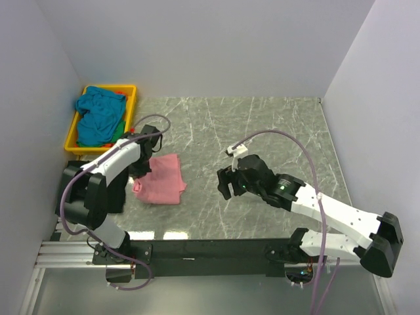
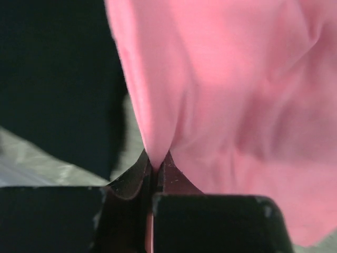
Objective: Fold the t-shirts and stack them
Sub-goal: Neatly place the folded tshirt to the corner
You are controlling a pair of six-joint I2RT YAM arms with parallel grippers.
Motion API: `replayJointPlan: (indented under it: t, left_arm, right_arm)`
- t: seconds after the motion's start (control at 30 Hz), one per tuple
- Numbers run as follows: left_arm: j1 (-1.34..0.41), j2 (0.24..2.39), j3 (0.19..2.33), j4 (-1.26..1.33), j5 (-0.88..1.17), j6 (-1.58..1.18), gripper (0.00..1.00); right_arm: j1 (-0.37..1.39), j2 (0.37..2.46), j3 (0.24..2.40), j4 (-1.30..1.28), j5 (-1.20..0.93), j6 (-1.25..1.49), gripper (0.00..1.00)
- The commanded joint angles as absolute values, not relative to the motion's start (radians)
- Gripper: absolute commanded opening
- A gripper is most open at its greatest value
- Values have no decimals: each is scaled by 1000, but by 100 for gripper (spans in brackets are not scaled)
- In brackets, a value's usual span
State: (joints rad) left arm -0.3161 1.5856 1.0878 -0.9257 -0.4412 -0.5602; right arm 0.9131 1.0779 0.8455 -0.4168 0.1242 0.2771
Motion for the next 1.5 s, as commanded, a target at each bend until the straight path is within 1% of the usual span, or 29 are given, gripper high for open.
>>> replayJointPlan:
  t: [0.0, 0.07, 0.13, 0.6, 0.77, 1.03, 1.3, 1.37, 1.43, 1.47]
  left_arm:
    - [-279, 1558, 1201, -1058, -598, -512, 1]
    - [-268, 1572, 1232, -1083, -615, -500, 1]
    - [-261, 1578, 1270, -1117, -630, -495, 1]
    - [-206, 1597, 1430, -1216, -598, -446, 1]
    - [-199, 1623, 1462, -1244, -636, -459, 1]
    - [-169, 1565, 1399, -1168, -738, -388, 1]
    - [-140, 1470, 1327, -1088, -724, -296, 0]
    - [-138, 1467, 1306, -1081, -745, -273, 0]
    - [-138, 1468, 1269, -1082, -810, -246, 0]
    - [-140, 1459, 1249, -1063, -796, -247, 0]
  right_arm:
    - [907, 1011, 828, -407, 106, 276, 84]
    - [905, 988, 816, -403, 112, 282, 87]
    - [907, 977, 815, -410, 121, 279, 88]
    - [907, 940, 802, -408, 117, 279, 88]
    - [905, 937, 796, -402, 115, 278, 88]
    - [905, 940, 792, -400, 121, 279, 88]
    - [907, 943, 788, -388, 91, 287, 88]
    - [907, 943, 787, -388, 87, 288, 88]
    - [905, 943, 787, -388, 87, 288, 88]
    - [907, 943, 787, -388, 87, 288, 88]
